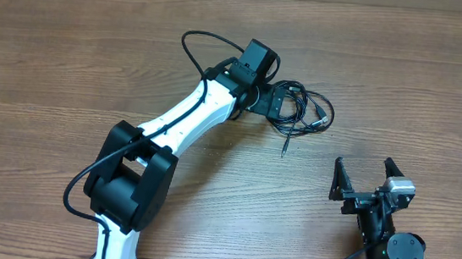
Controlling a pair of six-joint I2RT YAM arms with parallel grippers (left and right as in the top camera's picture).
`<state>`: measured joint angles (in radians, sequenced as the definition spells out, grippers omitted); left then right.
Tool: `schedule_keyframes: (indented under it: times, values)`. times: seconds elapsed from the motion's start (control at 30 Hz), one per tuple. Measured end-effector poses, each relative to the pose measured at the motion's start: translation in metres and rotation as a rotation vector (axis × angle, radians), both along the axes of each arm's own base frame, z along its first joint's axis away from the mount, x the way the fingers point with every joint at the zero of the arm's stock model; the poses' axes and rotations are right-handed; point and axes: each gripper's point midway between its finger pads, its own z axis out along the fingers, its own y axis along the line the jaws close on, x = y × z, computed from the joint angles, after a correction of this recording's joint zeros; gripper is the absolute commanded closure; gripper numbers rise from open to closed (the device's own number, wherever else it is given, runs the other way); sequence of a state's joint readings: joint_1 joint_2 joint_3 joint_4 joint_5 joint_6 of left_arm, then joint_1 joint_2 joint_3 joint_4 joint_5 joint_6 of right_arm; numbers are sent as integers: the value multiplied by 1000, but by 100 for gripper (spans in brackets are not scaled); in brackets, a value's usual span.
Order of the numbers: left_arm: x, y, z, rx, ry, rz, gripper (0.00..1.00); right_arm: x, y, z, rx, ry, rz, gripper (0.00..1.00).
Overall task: Untangle cables
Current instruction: 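Move the left gripper forward over the black cable bundle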
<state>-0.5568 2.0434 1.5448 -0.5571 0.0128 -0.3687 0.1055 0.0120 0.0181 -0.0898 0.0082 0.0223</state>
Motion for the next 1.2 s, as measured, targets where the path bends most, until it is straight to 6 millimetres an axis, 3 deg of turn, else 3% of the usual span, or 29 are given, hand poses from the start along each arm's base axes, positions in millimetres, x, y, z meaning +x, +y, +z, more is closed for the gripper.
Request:
schedule_keyframes:
  times: [0.33, 0.67, 1.0, 1.2]
  values:
    - [21, 2, 2, 10, -82, 57, 0, 0, 0, 0, -1, 0, 0, 0]
    - [39, -9, -35, 18, -77, 57, 0, 0, 0, 0, -1, 0, 0, 0]
    - [36, -23, -38, 60, -105, 38, 0, 0, 0, 0, 0, 0, 0, 0]
    - [35, -20, -53, 99, -95, 27, 4, 0, 0, 0, 0, 0, 0, 0]
